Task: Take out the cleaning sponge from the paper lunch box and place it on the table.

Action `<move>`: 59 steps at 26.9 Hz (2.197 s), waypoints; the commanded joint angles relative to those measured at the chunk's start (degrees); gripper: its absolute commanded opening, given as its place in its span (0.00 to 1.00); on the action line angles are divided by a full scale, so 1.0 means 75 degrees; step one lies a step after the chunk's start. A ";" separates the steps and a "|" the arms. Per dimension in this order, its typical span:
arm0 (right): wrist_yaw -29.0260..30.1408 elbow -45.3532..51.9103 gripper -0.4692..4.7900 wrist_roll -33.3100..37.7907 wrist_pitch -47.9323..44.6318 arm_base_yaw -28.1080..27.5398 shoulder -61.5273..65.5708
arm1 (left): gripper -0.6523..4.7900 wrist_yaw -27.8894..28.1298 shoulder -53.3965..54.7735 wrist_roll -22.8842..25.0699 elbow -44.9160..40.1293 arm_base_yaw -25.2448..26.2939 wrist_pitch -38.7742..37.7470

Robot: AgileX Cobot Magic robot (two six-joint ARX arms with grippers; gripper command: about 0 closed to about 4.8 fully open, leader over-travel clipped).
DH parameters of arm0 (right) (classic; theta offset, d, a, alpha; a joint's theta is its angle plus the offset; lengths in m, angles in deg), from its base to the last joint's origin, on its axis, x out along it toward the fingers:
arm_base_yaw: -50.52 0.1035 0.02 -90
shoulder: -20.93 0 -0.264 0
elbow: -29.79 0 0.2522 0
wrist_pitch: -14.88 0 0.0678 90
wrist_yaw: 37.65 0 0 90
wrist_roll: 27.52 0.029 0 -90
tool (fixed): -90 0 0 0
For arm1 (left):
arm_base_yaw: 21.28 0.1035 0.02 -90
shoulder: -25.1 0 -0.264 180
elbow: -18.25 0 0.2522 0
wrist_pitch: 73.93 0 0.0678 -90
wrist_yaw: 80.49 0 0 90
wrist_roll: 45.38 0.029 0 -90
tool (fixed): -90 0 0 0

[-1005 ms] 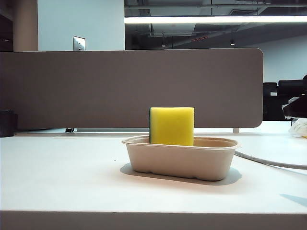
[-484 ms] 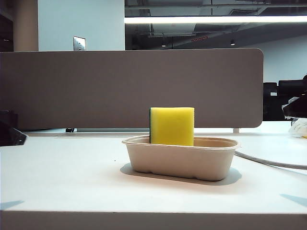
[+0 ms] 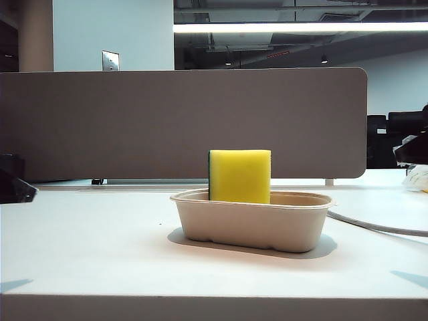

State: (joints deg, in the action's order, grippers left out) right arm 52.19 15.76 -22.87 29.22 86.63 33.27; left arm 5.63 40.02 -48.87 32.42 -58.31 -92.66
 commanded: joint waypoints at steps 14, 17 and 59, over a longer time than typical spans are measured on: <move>0.0017 -0.0006 0.08 0.0000 -0.0105 0.0006 -0.0009 | 0.19 -0.0513 0.0047 -0.1055 0.0309 -0.0003 0.2903; 0.0017 -0.0006 0.08 0.0000 -0.0108 0.0006 -0.0009 | 0.70 -0.2387 0.0638 -0.1209 0.1396 -0.0015 0.2894; 0.0017 -0.0006 0.08 0.0000 -0.0108 0.0003 -0.0012 | 0.11 -0.0428 0.9253 0.0796 0.5502 -0.0236 0.5458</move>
State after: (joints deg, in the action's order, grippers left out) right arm 52.19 15.76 -22.87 29.22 86.63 33.25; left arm -1.19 112.41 -42.66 73.44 -60.00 -49.34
